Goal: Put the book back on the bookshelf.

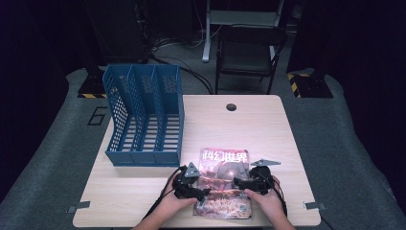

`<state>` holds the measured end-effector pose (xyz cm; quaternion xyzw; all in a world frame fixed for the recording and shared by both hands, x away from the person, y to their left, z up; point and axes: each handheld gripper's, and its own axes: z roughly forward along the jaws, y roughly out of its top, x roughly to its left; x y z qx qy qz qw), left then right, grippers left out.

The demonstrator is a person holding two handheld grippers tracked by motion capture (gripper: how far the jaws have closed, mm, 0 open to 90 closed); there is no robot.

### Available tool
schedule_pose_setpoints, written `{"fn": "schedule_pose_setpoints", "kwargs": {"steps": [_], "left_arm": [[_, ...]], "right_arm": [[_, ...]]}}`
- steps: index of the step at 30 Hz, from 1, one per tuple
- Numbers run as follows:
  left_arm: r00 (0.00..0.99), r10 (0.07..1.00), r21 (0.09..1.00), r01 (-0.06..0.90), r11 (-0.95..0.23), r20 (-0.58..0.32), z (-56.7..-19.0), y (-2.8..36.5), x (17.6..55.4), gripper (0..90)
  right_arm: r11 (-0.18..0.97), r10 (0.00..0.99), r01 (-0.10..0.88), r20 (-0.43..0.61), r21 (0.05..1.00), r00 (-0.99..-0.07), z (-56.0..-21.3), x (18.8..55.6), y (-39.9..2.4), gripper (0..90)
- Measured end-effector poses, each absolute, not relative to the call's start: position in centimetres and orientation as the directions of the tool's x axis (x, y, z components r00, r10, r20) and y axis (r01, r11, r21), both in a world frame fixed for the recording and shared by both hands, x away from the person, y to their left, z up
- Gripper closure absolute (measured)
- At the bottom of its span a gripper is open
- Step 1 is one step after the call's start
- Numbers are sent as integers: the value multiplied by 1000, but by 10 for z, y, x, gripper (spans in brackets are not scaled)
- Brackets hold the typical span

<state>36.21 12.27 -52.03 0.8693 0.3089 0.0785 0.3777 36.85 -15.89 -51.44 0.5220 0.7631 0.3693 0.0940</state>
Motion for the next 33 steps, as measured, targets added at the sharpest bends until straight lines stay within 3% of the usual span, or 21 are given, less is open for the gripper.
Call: {"fn": "schedule_pose_setpoints", "kwargs": {"steps": [5,13,22,33], "left_arm": [[799,595,715,465,-522,-85,-522,121,358,243],[801,591,720,464,-516,-92,-523,120,355,239],[797,598,733,456,-505,-84,-525,121,353,240],[793,605,746,447,-494,-75,-526,121,352,240]], "right_arm": [[172,866,738,256,653,-429,-514,369,-161,227],[237,878,723,175,649,-445,-513,368,-156,221],[196,880,746,221,637,-420,-512,369,-155,221],[160,870,731,255,664,-422,-507,369,-162,312]]}}
